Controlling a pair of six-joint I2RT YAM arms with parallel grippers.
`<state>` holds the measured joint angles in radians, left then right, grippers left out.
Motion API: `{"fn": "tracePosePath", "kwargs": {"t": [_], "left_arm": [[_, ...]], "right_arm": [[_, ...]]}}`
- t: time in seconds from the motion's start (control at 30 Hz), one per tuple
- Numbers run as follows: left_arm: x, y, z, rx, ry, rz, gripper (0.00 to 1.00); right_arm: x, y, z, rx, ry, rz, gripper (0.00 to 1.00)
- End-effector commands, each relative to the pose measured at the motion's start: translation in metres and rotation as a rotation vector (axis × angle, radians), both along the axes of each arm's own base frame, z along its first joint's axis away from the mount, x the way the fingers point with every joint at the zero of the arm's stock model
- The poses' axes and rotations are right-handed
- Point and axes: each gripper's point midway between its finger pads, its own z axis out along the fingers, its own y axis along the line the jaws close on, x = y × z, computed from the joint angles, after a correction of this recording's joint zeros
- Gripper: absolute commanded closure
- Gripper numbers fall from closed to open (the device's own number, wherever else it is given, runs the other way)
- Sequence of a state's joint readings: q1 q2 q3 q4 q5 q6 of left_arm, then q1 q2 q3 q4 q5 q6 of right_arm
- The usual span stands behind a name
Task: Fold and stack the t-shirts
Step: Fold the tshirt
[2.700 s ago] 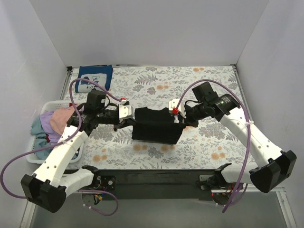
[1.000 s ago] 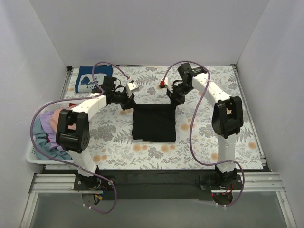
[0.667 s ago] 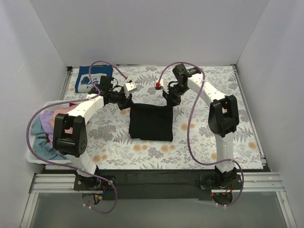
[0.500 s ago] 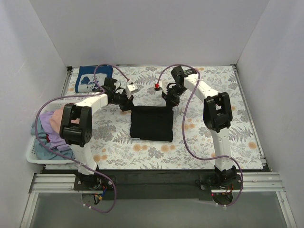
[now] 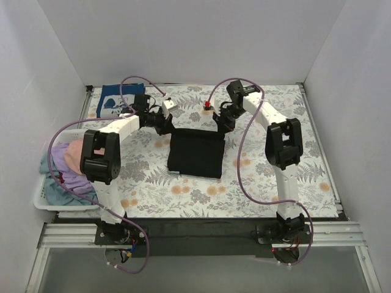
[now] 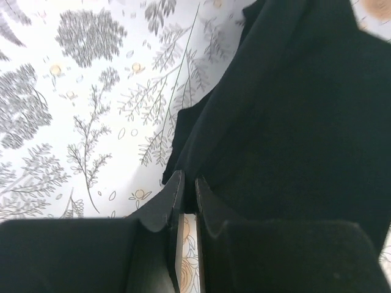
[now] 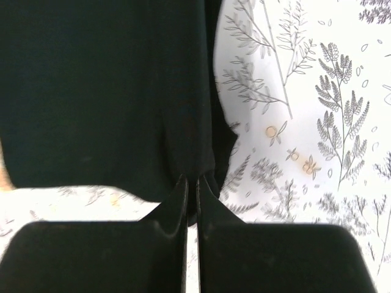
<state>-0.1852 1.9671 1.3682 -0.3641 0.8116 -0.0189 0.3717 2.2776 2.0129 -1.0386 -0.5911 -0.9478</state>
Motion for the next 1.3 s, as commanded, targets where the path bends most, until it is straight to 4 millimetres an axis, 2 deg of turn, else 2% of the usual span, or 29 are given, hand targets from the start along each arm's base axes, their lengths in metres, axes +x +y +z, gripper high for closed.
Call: {"fn": "tracePosePath", "kwargs": {"t": [0.0,0.07,0.1,0.2,0.33,0.4,0.53,0.57,0.7,0.8,0.87,0.93,0.97,1.0,1.03,1.07,1.1,1.13,1.17,1.2,1.23,1.27], "left_arm": [[-0.005,0.000,0.056,-0.043,-0.109,-0.018,1.00],[-0.009,-0.002,0.060,-0.049,-0.115,-0.033,1.00],[-0.010,-0.004,0.061,-0.050,-0.115,-0.037,1.00],[-0.007,-0.006,0.059,-0.047,-0.114,-0.040,1.00],[0.002,-0.010,0.041,-0.037,-0.083,-0.040,1.00],[0.008,-0.010,0.035,-0.030,-0.078,-0.037,0.99],[0.028,-0.012,0.009,-0.014,-0.036,0.000,0.99],[0.035,-0.012,0.000,-0.009,-0.020,0.013,0.99],[0.057,-0.002,-0.019,0.023,-0.004,0.103,1.00],[0.067,0.004,-0.031,0.041,0.019,0.149,1.00],[0.071,0.005,-0.031,0.045,0.026,0.175,0.96],[0.078,0.002,-0.020,0.021,0.026,0.195,0.88],[0.081,0.000,-0.013,-0.001,0.052,0.228,0.75],[0.083,0.001,-0.006,-0.018,0.066,0.255,0.66],[0.085,0.000,0.018,-0.052,0.054,0.273,0.61],[0.081,-0.001,0.032,-0.103,0.107,0.317,0.55],[0.079,0.003,0.046,-0.143,0.126,0.341,0.53],[0.068,0.003,0.056,-0.179,0.160,0.352,0.52],[0.056,0.002,0.088,-0.240,0.160,0.349,0.51],[0.045,-0.001,0.106,-0.287,0.197,0.362,0.48],[0.033,-0.004,0.115,-0.314,0.228,0.359,0.46],[0.008,-0.009,0.131,-0.356,0.268,0.320,0.43]], "right_arm": [[-0.015,-0.007,0.053,0.043,-0.064,-0.001,0.99],[-0.019,-0.013,0.053,0.019,-0.075,0.000,0.99],[-0.024,-0.018,0.045,0.002,-0.058,0.001,0.99],[-0.023,-0.025,0.036,-0.020,-0.049,-0.003,0.99],[-0.011,-0.028,0.025,-0.037,-0.040,-0.020,0.99],[-0.006,-0.030,0.013,-0.052,-0.028,-0.019,0.99],[0.007,-0.035,-0.010,-0.087,-0.013,-0.035,0.99],[0.018,-0.034,-0.016,-0.094,-0.018,-0.047,0.99],[0.043,-0.032,-0.026,-0.105,-0.049,-0.079,0.99],[0.052,-0.033,-0.031,-0.113,-0.065,-0.094,0.99],[0.058,-0.037,-0.036,-0.139,-0.085,-0.112,0.99],[0.067,-0.044,-0.034,-0.152,-0.101,-0.157,0.99],[0.078,-0.047,-0.029,-0.156,-0.139,-0.189,0.90],[0.089,-0.047,-0.014,-0.137,-0.172,-0.222,0.83],[0.095,-0.051,-0.004,-0.120,-0.171,-0.280,0.71],[0.099,-0.050,0.018,-0.079,-0.188,-0.314,0.48],[0.101,-0.050,0.033,-0.052,-0.196,-0.343,0.32],[0.098,-0.052,0.044,-0.032,-0.186,-0.369,0.16],[0.088,-0.048,0.075,0.032,-0.169,-0.410,0.02],[0.080,-0.045,0.086,0.066,-0.150,-0.424,0.02],[0.063,-0.045,0.085,0.087,-0.086,-0.444,0.02],[0.044,-0.034,0.113,0.175,-0.041,-0.450,0.02]]}}
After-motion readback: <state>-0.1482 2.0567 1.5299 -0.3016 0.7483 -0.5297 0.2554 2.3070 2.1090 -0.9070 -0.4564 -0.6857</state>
